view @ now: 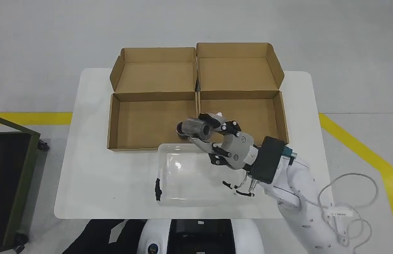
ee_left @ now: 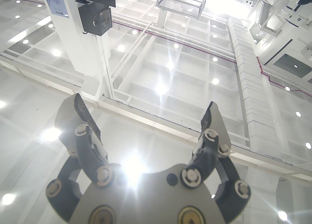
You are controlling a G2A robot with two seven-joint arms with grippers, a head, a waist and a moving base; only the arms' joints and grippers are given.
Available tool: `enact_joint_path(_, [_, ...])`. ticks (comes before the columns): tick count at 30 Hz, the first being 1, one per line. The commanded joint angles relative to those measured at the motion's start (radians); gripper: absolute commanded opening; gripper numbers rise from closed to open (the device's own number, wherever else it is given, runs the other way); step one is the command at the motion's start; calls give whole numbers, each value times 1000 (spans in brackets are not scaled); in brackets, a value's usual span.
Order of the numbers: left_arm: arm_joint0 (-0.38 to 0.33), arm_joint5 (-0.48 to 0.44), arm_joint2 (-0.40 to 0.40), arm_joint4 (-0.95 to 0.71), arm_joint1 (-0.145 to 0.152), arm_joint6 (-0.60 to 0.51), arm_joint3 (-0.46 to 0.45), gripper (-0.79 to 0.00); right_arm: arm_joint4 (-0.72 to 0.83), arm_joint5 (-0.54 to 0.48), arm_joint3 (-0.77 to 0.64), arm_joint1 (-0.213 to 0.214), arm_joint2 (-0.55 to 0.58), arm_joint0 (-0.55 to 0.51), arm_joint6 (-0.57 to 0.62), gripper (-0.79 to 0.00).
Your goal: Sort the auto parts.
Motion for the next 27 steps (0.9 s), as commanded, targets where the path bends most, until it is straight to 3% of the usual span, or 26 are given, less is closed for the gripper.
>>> enact_joint_path(1, [0, 0, 0, 0, 0, 0, 0, 0, 11, 5, -8, 0, 9, -5, -13, -785])
enact_joint_path(16, [0, 0, 0, 0, 0, 0, 0, 0, -28, 38, -29, -2, 15, -29, -66, -785])
enact_joint_path(22, [0, 0, 0, 0, 0, 0, 0, 0, -70, 57, 5, -5, -19, -14, -1, -785])
enact_joint_path(27, [0, 0, 0, 0, 0, 0, 0, 0, -115, 72, 67, -11, -66, 29, 129, -785])
